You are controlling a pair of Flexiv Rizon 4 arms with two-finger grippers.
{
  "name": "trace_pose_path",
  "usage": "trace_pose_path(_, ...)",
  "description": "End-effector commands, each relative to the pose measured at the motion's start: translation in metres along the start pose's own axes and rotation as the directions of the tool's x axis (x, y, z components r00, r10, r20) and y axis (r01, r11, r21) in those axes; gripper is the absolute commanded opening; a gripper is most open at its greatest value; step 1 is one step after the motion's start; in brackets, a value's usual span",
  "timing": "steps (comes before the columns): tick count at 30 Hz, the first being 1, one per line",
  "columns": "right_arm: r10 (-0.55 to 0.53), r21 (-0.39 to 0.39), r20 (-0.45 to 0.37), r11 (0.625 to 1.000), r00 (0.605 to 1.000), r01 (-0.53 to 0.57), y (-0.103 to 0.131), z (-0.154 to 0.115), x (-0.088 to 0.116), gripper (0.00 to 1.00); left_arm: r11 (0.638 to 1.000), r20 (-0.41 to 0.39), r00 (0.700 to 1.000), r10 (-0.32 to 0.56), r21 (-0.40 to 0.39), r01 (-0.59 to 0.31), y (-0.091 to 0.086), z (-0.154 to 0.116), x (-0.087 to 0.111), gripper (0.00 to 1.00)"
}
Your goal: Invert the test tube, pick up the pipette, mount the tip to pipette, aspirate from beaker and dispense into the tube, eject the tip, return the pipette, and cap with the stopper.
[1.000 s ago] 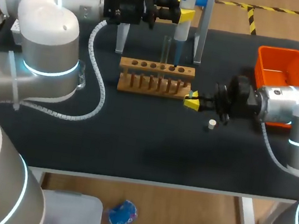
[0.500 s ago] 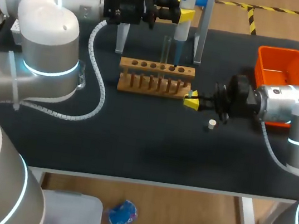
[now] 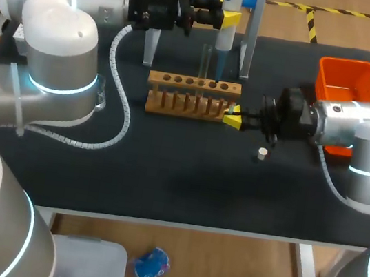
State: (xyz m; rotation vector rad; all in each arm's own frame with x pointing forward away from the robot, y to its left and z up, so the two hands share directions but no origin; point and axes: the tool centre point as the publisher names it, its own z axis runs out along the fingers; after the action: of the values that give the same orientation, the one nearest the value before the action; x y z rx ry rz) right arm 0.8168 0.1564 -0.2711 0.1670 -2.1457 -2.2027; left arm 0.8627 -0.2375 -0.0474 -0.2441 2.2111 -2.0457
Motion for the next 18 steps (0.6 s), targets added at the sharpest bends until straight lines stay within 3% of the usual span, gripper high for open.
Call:
trace_pose_path(1,-0.002,-0.01,-0.017,1.0,1.0,0.002,-0.004,0.01,-0.013,0.0,1.0,-0.003,1.0,0.0,-0.001,0.0,0.0,-0.001,0.0,0.0)
trace_pose_path(18,-0.031,-0.032,-0.037,0.999,0.999,0.03,0.005,0.027,-0.029,0.0,1.0,-0.003,1.0,0.0,-0.001,0.0,0.0,-0.001,0.0,0.0)
